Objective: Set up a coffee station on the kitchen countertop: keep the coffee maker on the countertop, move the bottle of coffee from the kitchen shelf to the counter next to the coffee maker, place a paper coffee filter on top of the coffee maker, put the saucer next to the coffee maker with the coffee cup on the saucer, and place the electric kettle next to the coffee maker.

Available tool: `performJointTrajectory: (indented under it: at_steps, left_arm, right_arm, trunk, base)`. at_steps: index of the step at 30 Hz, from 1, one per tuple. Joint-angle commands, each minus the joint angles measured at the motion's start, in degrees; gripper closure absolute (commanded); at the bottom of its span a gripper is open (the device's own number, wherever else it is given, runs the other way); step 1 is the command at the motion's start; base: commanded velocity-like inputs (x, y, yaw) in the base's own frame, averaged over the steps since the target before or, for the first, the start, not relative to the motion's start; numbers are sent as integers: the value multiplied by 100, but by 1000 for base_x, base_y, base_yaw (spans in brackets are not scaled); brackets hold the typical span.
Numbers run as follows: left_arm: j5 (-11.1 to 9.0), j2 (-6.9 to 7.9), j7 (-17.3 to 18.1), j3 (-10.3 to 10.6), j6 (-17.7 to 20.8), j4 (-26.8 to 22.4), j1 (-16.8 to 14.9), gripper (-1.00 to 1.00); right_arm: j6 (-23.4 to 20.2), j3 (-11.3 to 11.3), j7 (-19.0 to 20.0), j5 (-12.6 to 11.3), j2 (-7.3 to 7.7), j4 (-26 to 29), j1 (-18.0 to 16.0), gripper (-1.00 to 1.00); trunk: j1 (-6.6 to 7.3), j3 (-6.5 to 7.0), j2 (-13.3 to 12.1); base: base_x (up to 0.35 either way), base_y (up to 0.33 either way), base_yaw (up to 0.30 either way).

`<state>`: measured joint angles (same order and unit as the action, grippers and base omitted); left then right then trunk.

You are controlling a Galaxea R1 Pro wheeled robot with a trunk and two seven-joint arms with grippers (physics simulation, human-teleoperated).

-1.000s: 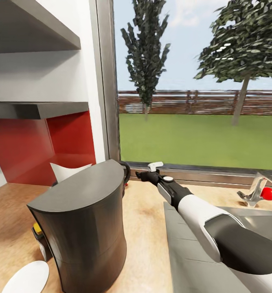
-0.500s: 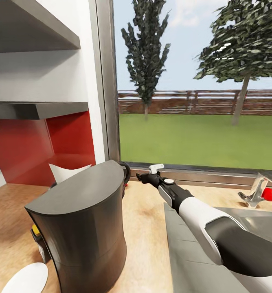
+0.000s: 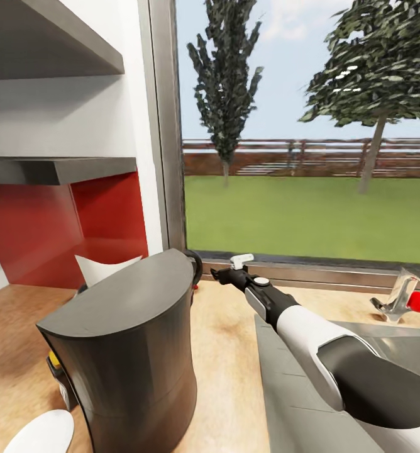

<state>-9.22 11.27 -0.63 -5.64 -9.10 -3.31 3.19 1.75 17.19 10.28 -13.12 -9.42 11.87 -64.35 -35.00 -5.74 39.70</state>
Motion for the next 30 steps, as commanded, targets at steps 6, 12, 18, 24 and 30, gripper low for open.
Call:
performJointTrajectory:
  at_steps: [6, 12, 18, 24, 30]
  left_arm:
    - [0, -2, 1, -43, -4, -14, 6, -100]
    - [0, -2, 1, -43, -4, -14, 6, -100]
    - [0, -2, 2, -43, -4, -14, 4, -100]
    - [0, -2, 2, -43, -4, -15, 4, -100]
    - [0, -2, 2, -43, -4, -12, 1, -100]
  right_arm:
    - [12, 41, -8, -64, -7, 15, -8, -100]
    - [-29, 33, -36, -65, -31, 256, -8, -100]
    - [-535, 27, -133, -67, -41, 789, -8, -100]
    - [-987, 22, -416, -76, -42, 1159, -8, -100]
    - [-1026, 21, -438, -83, -42, 1201, -8, -100]
  trunk:
    - [-2, -60, 7]
    - [-2, -115, 7]
    - [-2, -170, 7]
    - [-2, -225, 7]
    - [-2, -280, 7]
  base:
    - [0, 0, 0]
    - [0, 0, 0]
    - [0, 0, 0]
    - [0, 0, 0]
    - [0, 0, 0]
